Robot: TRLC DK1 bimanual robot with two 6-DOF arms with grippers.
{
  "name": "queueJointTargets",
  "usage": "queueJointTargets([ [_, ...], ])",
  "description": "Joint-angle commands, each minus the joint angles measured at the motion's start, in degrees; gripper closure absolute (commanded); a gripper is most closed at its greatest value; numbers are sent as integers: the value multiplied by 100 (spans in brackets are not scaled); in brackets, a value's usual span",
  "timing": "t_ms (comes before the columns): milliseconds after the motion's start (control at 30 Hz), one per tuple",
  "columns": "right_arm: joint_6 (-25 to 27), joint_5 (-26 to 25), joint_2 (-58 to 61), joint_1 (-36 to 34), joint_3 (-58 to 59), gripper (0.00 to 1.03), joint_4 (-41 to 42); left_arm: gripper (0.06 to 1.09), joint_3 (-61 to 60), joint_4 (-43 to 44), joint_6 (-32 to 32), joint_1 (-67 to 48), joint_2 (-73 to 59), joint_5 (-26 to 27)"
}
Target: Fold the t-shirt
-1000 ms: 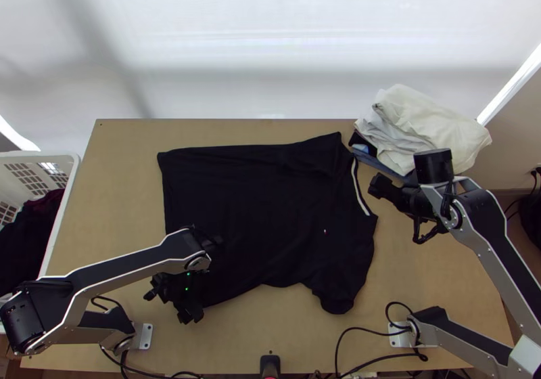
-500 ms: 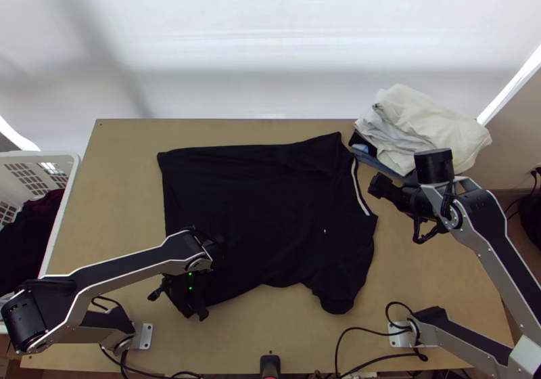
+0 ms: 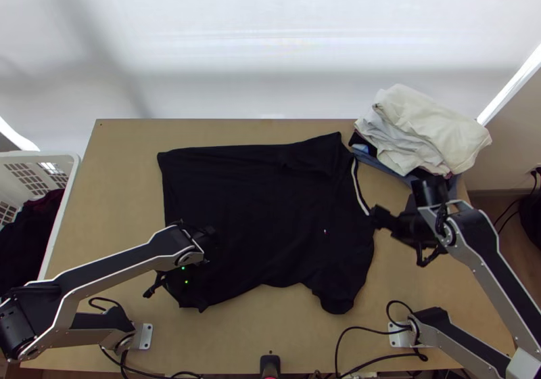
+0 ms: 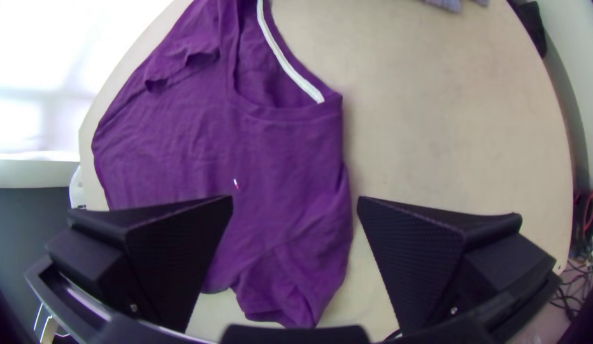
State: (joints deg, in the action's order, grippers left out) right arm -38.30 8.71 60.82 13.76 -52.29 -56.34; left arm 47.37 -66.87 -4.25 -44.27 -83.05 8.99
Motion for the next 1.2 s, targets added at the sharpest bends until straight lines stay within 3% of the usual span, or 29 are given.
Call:
queueJointTargets([
  [0, 25, 184, -44, 48, 404, 12, -88, 104, -114, 78, 109, 164, 131, 32],
  [333, 218, 597, 493, -242, 1125, 16, -70, 104, -27, -28, 118, 419, 192, 32],
  [567, 368, 606, 800, -365, 1318, 16, 264, 104, 0, -54, 118, 551, 210, 41],
  [700, 411, 597, 818, -400, 1380, 39, 633, 104, -9, -72, 118, 560, 219, 32],
  [867, 429, 597, 976, -427, 1397, 40, 791, 104, 0, -89, 118, 630, 254, 32],
  [967, 438, 562, 967, -435, 1424, 60, 1002, 104, 0, -107, 135, 657, 263, 32],
  [1167, 429, 562, 985, -409, 1441, 63, 1028, 104, 17, -151, 144, 665, 289, 32],
])
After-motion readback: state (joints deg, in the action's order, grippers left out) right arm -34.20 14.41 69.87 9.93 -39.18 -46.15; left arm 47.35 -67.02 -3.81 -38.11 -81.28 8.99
